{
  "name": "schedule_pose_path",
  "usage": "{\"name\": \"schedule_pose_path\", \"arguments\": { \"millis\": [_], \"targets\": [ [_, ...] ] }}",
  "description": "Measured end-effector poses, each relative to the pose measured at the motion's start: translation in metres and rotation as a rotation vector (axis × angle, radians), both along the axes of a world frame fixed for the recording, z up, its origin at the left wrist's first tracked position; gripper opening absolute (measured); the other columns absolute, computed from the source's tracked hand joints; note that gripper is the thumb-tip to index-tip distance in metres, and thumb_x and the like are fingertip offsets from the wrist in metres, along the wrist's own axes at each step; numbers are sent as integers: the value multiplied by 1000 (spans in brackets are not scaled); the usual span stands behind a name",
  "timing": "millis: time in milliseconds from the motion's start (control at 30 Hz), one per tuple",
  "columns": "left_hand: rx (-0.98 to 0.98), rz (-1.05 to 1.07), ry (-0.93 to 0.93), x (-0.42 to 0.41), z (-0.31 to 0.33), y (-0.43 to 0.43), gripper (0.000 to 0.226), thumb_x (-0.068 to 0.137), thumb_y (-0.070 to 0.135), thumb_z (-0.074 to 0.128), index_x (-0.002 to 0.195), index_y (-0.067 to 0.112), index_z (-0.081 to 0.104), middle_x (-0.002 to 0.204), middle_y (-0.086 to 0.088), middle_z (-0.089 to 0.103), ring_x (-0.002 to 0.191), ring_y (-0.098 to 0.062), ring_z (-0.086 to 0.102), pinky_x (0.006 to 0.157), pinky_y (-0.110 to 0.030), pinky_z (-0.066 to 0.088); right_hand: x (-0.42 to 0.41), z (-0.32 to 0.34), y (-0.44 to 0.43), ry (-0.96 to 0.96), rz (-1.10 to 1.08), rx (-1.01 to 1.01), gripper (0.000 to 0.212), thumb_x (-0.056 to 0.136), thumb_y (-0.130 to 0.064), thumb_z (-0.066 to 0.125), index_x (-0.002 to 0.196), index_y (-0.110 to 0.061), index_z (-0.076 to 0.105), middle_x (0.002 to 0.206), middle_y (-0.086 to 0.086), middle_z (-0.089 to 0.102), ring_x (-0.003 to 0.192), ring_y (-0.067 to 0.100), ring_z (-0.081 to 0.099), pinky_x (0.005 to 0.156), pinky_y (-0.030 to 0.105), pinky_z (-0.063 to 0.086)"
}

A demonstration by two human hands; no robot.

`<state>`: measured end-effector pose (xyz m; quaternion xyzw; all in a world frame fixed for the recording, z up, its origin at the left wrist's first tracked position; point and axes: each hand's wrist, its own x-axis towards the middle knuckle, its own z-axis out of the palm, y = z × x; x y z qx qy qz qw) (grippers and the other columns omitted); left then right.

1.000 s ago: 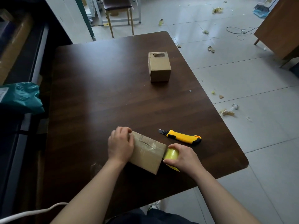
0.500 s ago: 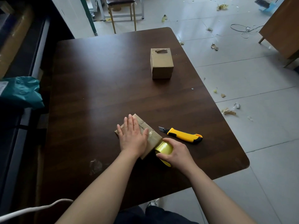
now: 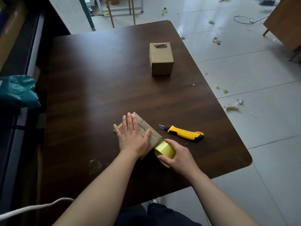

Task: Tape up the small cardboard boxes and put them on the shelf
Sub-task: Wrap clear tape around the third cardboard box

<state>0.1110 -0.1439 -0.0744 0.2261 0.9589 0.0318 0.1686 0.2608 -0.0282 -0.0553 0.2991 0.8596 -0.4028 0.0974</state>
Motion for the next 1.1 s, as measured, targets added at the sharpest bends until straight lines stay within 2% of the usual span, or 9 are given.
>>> {"name": "schedule_pose_path", "arguments": {
  "millis": [233,400,567,700,767,867,967,1033,1100],
  "targets": [
    [1,-59,18,-12,-1,-1,83,93,64,13,152,14,-14,160,0,-19,146,-18,-21,115,-57,-13,7,-4,-11,92,-6,7,73,80,-43,73,143,-24,42,138,-5,54,124,12,50,100,25,41],
    [-4,-68,17,-12,0,-2,81,94,63,12,152,13,-15,160,0,-21,146,-18,-22,115,-56,-14,34,-9,-15,44,-59,-5,68,81,-45,71,141,-24,46,130,-1,58,113,12,54,91,22,44],
    [4,-87,5,-12,-1,-3,80,95,62,11,151,13,-17,159,-1,-23,145,-19,-24,115,-54,-16,36,-12,-18,50,-72,2,71,80,-47,72,141,-21,46,132,-1,57,117,13,52,94,22,41],
    [128,-92,-25,-14,4,-10,79,94,61,12,150,14,-20,158,-3,-27,143,-17,-29,117,-47,-17,37,-9,-19,22,-38,57,73,79,-51,71,142,-24,45,131,-3,58,116,14,54,93,25,45],
    [219,-106,19,-8,8,-17,86,87,66,11,153,16,-12,159,-4,-23,144,-18,-28,115,-44,-20,37,-5,-18,-12,20,119,73,80,-55,68,143,-27,43,125,-5,59,111,12,55,88,25,46],
    [214,-271,76,11,11,-37,92,77,73,23,154,25,10,161,-4,-1,148,-20,-12,115,-46,-18,36,0,-15,-38,75,197,73,80,-61,64,141,-29,44,116,-7,58,106,10,54,82,24,45],
    [29,-400,73,18,8,-50,88,82,66,43,153,35,0,161,1,-5,148,-19,-13,117,-49,-13,35,3,-12,-63,107,236,74,79,-64,62,141,-28,45,113,-8,58,105,10,54,81,24,45],
    [23,-360,66,13,6,-48,85,89,59,46,153,35,-3,161,1,-9,148,-20,-14,118,-48,-10,30,3,-12,-57,95,240,73,79,-64,63,139,-27,47,112,-7,59,105,11,55,81,25,45],
    [71,-275,77,10,6,-42,82,91,53,50,154,29,4,162,-2,-5,149,-23,-8,119,-44,-4,22,3,-16,-34,70,230,73,79,-62,64,139,-25,47,113,-5,59,106,12,56,83,27,46]
  ]
}}
